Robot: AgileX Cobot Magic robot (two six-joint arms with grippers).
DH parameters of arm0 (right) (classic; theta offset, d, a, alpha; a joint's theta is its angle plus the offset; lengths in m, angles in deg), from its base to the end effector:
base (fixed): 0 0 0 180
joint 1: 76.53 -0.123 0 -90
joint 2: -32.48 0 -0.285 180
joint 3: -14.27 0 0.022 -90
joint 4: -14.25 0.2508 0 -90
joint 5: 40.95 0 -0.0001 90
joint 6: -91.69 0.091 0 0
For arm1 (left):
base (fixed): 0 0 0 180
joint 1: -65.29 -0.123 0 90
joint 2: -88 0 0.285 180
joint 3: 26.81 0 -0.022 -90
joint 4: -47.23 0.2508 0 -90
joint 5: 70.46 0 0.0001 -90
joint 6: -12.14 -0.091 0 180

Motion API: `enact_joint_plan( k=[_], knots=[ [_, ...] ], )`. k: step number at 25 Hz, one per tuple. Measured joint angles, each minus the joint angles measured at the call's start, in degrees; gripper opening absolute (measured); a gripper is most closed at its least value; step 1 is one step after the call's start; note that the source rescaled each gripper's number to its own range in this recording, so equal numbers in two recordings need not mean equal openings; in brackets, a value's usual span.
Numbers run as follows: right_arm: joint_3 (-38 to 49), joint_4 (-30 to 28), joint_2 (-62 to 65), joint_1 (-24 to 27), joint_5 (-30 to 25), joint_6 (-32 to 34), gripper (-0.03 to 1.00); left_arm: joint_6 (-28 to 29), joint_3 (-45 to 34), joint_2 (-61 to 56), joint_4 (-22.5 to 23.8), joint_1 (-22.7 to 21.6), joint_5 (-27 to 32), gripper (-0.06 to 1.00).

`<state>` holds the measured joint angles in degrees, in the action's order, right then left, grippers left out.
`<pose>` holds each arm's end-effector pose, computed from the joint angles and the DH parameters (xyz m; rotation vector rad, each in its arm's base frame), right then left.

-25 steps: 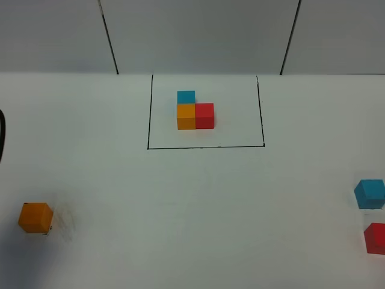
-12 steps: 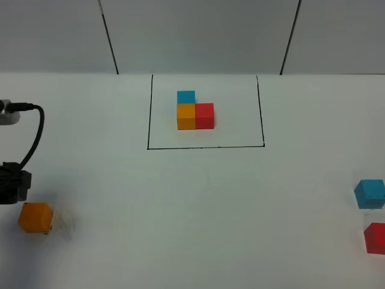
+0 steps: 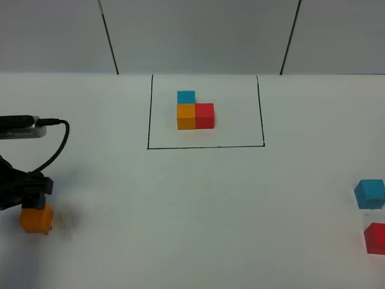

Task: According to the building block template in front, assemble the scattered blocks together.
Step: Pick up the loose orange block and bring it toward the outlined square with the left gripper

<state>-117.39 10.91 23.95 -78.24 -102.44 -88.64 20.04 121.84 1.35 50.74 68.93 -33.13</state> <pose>-0.0037 -0.0048 0.2776 -0.0339 2.0645 -0.0552 0.2631 -0.0133 0.1963 -0.0445 2.8248 0.0181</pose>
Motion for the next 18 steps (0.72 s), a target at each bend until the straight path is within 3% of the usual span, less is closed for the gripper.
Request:
enact_joint_plan(
  k=[18],
  knots=[
    [0.00, 0.00, 0.00, 0.00, 0.00, 0.33, 0.00, 0.00, 0.00, 13.38, -0.13, 0.00, -7.95, 0.70]
  ],
)
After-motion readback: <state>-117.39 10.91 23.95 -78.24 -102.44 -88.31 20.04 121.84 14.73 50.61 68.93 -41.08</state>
